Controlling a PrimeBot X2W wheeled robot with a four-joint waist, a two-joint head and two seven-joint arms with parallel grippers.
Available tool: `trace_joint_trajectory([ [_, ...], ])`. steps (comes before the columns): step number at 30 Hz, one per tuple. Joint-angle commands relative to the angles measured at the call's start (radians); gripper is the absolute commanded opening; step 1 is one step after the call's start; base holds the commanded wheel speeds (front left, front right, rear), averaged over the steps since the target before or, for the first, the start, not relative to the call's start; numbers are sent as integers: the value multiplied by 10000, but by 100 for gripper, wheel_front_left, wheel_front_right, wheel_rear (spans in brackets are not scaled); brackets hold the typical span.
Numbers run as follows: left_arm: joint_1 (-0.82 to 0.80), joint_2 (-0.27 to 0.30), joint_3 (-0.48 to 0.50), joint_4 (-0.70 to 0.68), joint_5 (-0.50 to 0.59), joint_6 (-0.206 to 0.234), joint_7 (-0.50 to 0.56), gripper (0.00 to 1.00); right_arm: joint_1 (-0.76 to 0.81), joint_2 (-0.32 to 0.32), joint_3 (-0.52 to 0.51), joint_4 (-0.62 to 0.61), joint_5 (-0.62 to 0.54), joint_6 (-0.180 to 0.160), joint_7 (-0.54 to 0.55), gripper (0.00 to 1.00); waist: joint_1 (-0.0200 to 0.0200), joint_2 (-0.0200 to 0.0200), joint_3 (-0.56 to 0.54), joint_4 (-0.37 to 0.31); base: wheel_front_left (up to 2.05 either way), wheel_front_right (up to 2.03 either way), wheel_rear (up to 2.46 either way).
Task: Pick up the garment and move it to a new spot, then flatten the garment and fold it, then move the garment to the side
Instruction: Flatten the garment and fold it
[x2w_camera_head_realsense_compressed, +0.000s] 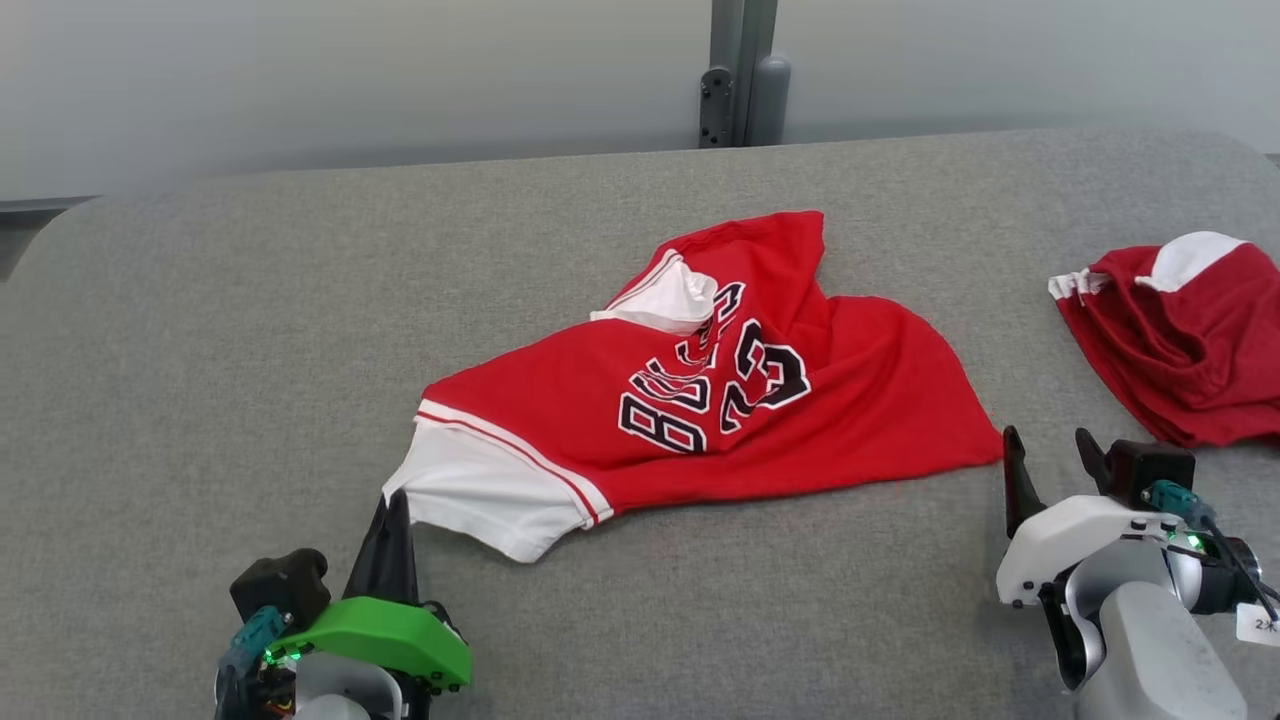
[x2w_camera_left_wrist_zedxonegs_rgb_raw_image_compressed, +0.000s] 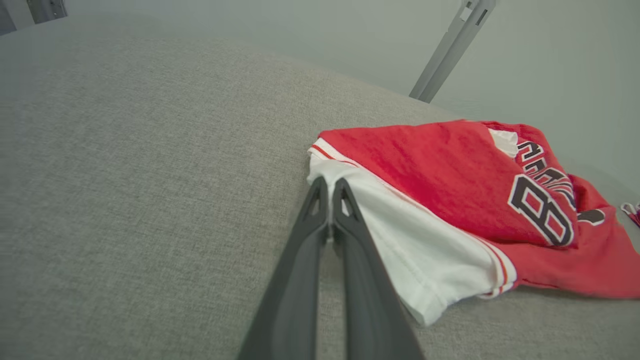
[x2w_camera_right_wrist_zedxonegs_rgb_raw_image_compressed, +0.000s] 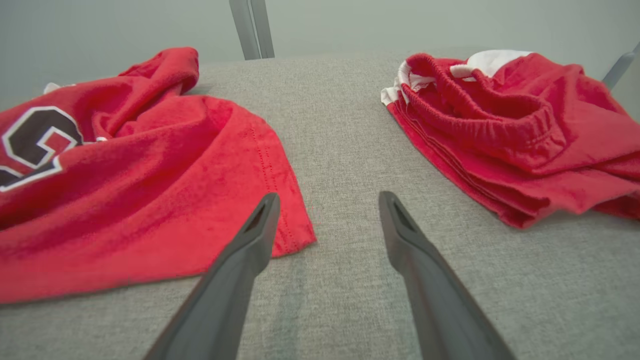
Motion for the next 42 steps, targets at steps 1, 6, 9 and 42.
trace_joint_trajectory([
  [1,143,95,43,-227,157,99,-9,0,-252,-28,-118,322,-99,-3,19,100,-1,0,228,330,0,0,0],
  [6,305,163,-21,-846,134,235,142,0,-748,-31,-275,1364,-347,-3,5,100,-1,0,381,619,0,0,0],
  [9,415,168,-43,-1074,101,310,209,0,-910,-37,-311,1908,-352,-3,8,100,-1,0,427,682,0,0,0],
  [42,-67,112,521,-4507,-1295,-418,32,0,-375,-324,2725,-2665,4759,-1,-174,0,-1,0,-477,-364,0,0,0],
])
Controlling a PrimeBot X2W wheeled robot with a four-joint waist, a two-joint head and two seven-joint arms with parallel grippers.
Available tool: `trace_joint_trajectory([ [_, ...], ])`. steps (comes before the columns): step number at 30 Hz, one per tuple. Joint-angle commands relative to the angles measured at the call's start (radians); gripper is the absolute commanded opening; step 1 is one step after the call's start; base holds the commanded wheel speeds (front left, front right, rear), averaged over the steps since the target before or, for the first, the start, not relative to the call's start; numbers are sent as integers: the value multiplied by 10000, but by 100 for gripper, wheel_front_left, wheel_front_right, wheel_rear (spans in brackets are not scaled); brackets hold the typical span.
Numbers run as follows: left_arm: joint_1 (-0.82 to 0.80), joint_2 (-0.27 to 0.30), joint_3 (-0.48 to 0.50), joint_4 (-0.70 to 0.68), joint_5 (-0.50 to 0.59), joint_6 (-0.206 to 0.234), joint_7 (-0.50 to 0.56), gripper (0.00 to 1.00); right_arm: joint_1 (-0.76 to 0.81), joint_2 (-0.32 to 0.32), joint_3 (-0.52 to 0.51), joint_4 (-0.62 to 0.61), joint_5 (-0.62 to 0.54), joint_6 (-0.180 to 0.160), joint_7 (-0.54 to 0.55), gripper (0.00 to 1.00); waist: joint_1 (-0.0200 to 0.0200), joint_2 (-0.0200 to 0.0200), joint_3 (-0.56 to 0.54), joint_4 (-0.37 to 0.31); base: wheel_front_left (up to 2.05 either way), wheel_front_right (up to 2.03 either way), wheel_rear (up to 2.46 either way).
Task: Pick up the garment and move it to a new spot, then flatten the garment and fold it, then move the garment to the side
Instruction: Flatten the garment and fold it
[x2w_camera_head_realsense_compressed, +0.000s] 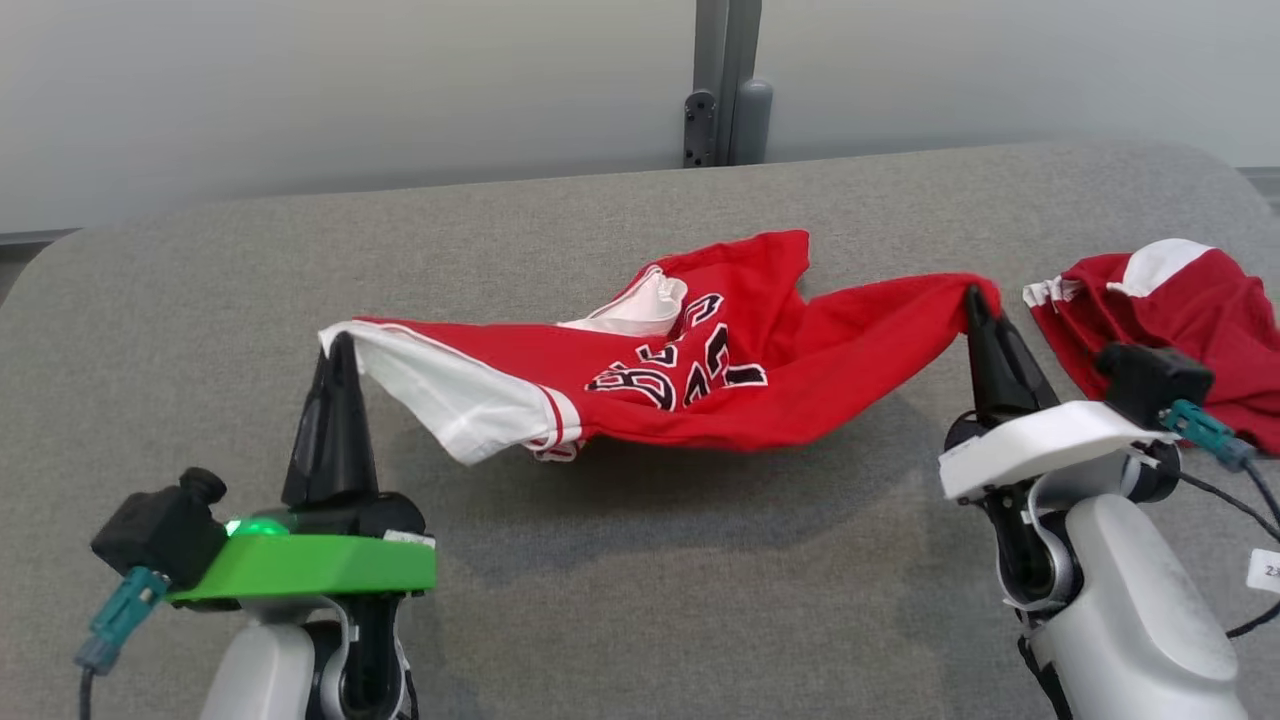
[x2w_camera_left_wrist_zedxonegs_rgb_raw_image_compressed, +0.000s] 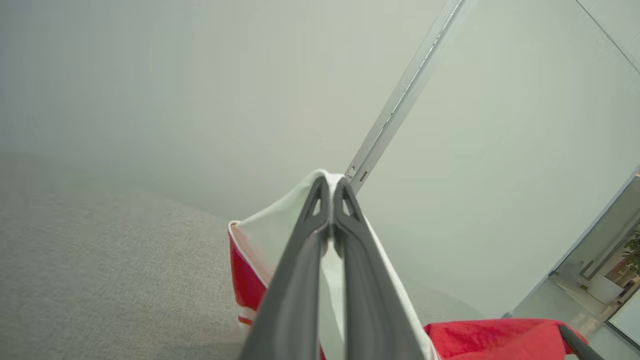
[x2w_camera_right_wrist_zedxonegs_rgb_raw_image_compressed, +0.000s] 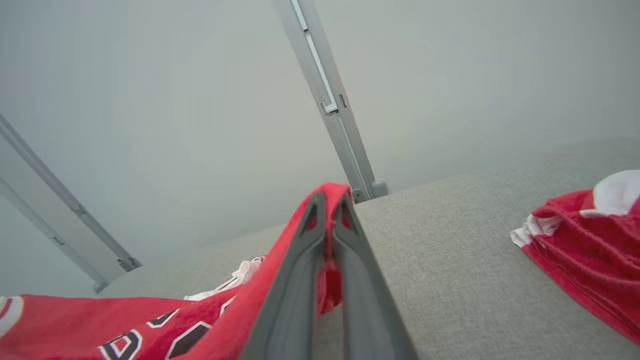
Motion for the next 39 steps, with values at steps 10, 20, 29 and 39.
trace_joint_trajectory([
  [10,-127,290,407,-3735,-453,229,492,0,1962,-581,-280,-5369,1790,2,1335,0,-1,0,-475,-704,0,0,0],
  [20,-1036,1096,493,-6558,130,660,1772,0,2708,-220,-1371,-8614,2203,2,2455,0,-1,0,-222,-1011,0,0,0],
  [29,-3572,1695,506,-4908,215,596,2975,0,837,27,-1452,-7776,2314,2,3402,0,-1,0,1069,-991,0,0,0],
  [39,-9979,2684,203,824,1846,174,3254,0,-6237,179,-1902,-1869,1263,-6,2915,0,-1,0,2903,-919,0,0,0],
])
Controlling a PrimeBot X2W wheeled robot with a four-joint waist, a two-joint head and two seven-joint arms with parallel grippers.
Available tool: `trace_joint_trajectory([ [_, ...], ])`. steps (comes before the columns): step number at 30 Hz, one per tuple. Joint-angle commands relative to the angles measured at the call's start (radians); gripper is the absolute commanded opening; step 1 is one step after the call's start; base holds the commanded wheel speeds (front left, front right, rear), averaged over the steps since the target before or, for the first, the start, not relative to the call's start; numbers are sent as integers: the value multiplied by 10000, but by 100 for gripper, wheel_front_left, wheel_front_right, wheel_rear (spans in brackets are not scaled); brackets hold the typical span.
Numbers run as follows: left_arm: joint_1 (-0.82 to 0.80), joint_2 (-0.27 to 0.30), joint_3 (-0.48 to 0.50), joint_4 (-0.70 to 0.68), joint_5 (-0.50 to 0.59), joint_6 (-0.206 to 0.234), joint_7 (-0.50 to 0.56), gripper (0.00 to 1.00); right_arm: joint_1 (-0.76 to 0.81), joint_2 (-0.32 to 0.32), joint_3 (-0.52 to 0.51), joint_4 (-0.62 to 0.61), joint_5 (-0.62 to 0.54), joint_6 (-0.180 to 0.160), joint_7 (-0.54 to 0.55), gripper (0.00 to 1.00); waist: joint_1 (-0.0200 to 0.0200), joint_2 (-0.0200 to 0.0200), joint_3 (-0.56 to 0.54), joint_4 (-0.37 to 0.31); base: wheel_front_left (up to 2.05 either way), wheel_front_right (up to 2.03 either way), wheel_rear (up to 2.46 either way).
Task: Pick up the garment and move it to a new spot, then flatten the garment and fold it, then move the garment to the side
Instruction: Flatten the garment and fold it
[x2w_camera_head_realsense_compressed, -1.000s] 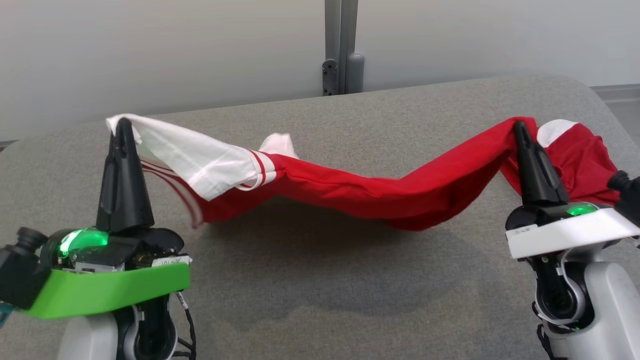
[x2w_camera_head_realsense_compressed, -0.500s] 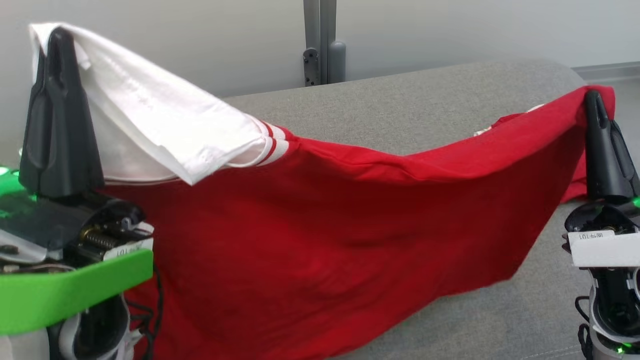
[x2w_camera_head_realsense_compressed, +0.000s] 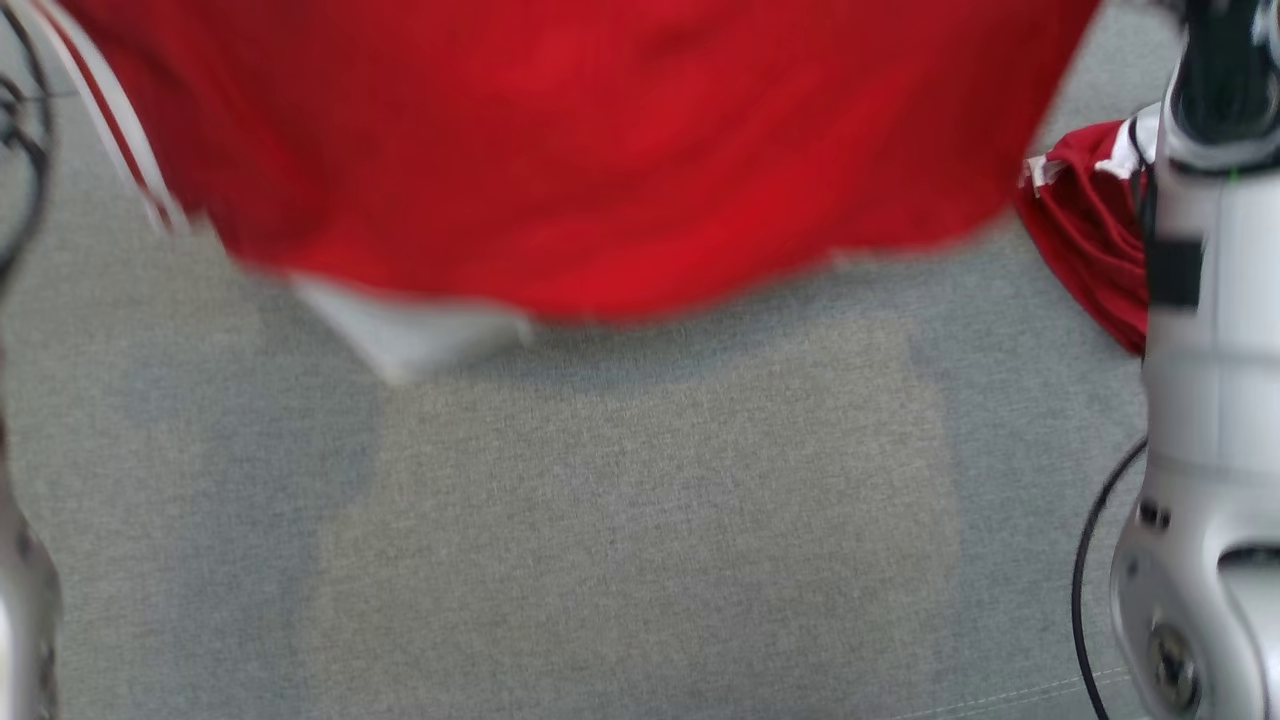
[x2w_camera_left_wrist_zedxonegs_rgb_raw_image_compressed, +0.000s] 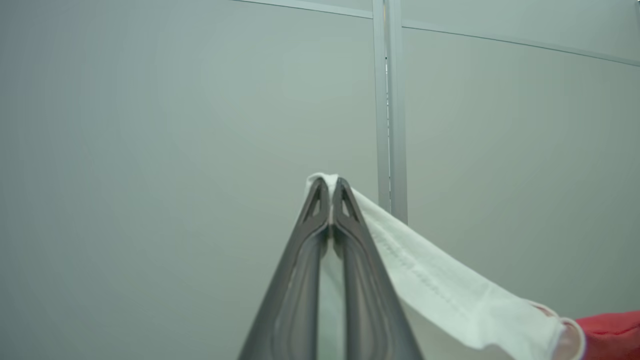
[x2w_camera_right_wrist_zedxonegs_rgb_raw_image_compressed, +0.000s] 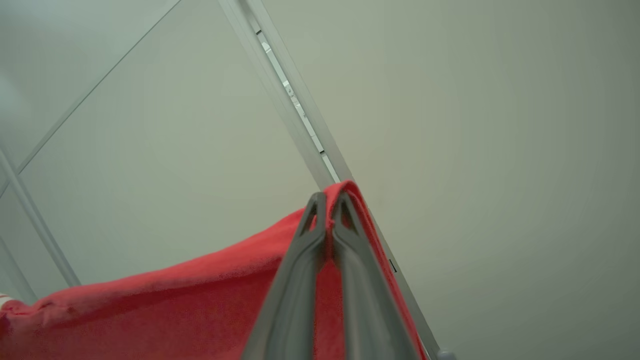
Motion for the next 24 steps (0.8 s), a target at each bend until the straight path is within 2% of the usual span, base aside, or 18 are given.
trace_joint_trajectory([
  [1,-639,35,0,613,217,14,-245,0,-635,-55,-236,867,148,-12,-328,0,-2,0,813,93,0,0,0],
  [6,-2519,-213,-286,2874,835,-64,-1312,0,-3078,-23,-297,3933,-454,-6,-1610,0,-2,0,1258,495,0,0,0],
  [9,-2833,-544,-415,3763,782,-126,-1758,0,-3770,-41,-157,5152,-947,-6,-1990,0,-2,0,1788,804,0,0,0],
  [12,-2407,-857,-423,4513,590,-267,-2281,0,-3917,-44,24,6125,-1087,-6,-2388,0,-2,0,2325,1032,0,0,0],
  [18,-1084,-1261,-414,5170,56,-757,-3156,0,-3240,-50,989,7197,-827,-6,-2847,0,-2,0,3027,1164,0,0,0],
  [24,610,-1292,-411,4233,-476,-1160,-3446,0,-2091,-367,2206,6808,131,-6,-3010,0,-2,0,3066,1100,0,0,0],
])
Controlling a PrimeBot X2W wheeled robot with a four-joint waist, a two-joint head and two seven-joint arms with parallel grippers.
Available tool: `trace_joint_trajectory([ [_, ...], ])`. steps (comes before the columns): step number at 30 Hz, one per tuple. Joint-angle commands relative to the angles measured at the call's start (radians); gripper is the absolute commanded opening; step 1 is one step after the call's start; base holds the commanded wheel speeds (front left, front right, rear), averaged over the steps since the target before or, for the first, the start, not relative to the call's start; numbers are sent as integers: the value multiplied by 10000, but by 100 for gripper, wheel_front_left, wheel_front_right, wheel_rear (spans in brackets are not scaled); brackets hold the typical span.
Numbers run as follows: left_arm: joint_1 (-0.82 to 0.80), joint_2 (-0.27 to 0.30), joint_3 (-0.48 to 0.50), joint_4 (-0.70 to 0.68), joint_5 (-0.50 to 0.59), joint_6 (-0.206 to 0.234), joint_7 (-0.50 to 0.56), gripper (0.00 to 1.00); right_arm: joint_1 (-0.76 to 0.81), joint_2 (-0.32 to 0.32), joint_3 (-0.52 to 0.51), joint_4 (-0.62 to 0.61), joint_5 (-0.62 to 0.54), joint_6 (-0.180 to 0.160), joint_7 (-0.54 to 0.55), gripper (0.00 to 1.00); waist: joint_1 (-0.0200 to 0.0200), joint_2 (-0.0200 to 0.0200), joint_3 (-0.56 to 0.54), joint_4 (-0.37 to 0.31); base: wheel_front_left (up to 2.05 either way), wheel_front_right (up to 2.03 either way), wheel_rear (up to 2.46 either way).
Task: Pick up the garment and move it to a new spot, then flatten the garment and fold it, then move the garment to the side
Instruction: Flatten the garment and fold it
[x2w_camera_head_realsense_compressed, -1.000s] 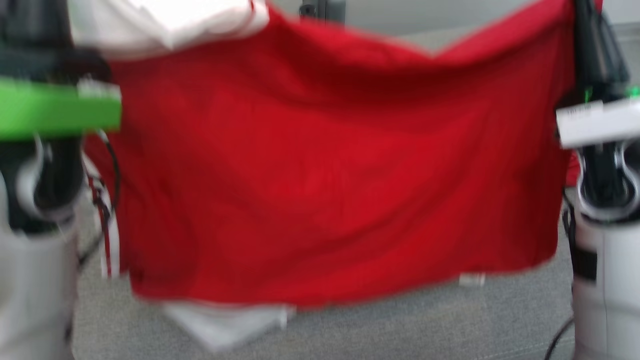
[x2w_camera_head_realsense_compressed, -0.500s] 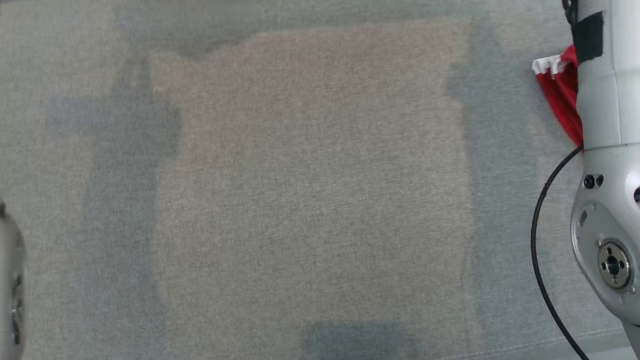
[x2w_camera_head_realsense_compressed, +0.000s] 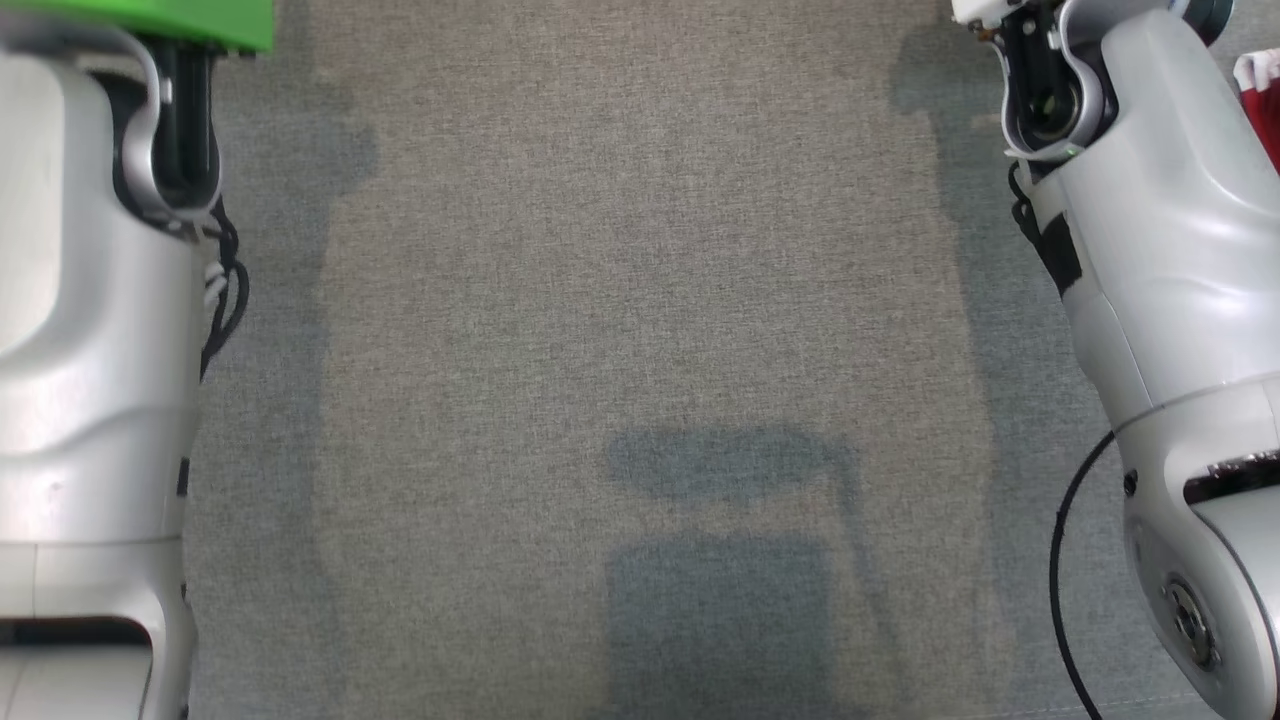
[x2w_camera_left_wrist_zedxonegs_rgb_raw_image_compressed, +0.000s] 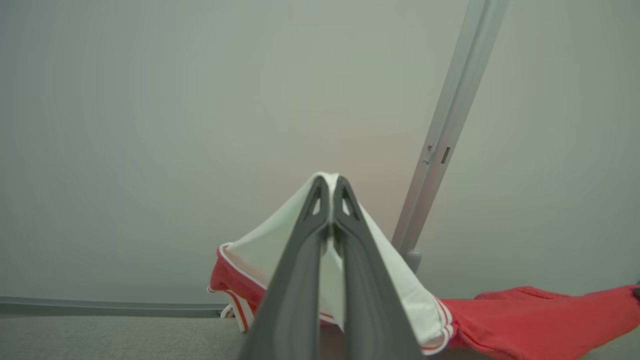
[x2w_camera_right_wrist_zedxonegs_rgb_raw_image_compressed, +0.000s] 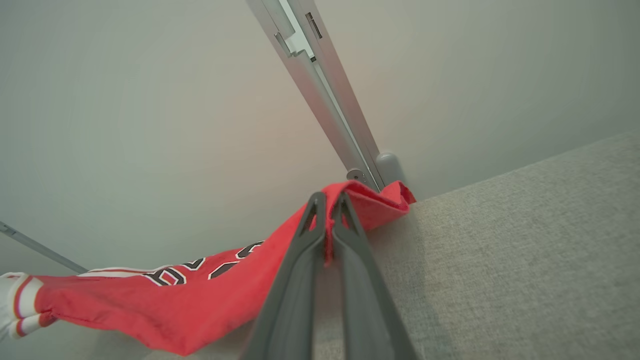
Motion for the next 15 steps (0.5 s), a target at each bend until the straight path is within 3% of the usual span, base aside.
trace_joint_trajectory([
  [1,317,88,78,-444,-233,-60,-57,0,249,-192,230,-259,251,4,-79,0,-2,0,38,39,0,0,0],
  [7,2107,363,232,-2268,-750,-98,46,0,1322,-599,1099,-1135,1359,4,-203,0,-2,0,-205,-110,0,0,0],
  [15,4765,435,515,-4438,-1283,279,202,0,2647,-950,1851,-2083,2261,4,-392,0,-2,0,-612,-190,0,0,0],
])
